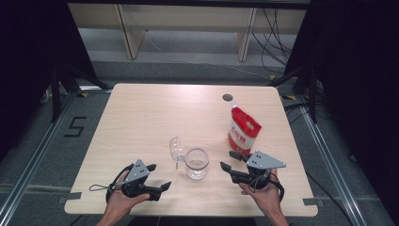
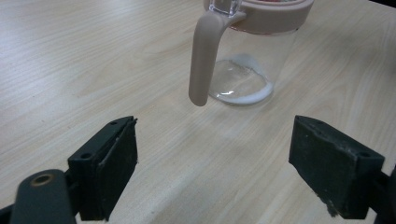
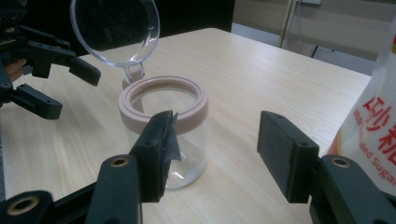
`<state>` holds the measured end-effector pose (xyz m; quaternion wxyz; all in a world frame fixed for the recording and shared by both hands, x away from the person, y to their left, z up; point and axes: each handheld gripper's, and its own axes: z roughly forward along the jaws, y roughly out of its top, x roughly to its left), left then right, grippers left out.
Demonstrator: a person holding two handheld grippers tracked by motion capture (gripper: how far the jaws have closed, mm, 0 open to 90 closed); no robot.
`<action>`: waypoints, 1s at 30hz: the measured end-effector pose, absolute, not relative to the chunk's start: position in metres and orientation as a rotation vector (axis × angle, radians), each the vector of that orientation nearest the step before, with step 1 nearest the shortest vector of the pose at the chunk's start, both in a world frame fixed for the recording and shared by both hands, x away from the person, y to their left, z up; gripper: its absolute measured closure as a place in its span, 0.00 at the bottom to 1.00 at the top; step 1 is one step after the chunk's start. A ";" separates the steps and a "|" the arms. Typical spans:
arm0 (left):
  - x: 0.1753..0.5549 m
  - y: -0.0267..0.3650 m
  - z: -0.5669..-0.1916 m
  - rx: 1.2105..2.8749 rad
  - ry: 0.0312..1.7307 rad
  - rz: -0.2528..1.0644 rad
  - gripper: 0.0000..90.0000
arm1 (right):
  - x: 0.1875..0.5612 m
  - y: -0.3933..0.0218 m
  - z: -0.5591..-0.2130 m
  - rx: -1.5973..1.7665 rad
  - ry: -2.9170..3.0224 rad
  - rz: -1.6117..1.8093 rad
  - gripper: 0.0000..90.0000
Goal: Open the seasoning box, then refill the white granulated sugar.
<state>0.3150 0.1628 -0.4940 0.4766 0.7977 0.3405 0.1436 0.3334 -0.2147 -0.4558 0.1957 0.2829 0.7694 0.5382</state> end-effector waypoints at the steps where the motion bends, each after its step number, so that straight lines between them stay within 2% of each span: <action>1: 0.316 0.163 -0.494 1.950 0.826 0.354 0.17 | 0.332 -0.216 -0.456 0.818 2.155 1.497 0.50; 30: 0.316 0.162 -0.493 1.944 0.804 0.360 0.17 | 0.314 -0.258 -0.468 0.962 2.072 1.461 0.38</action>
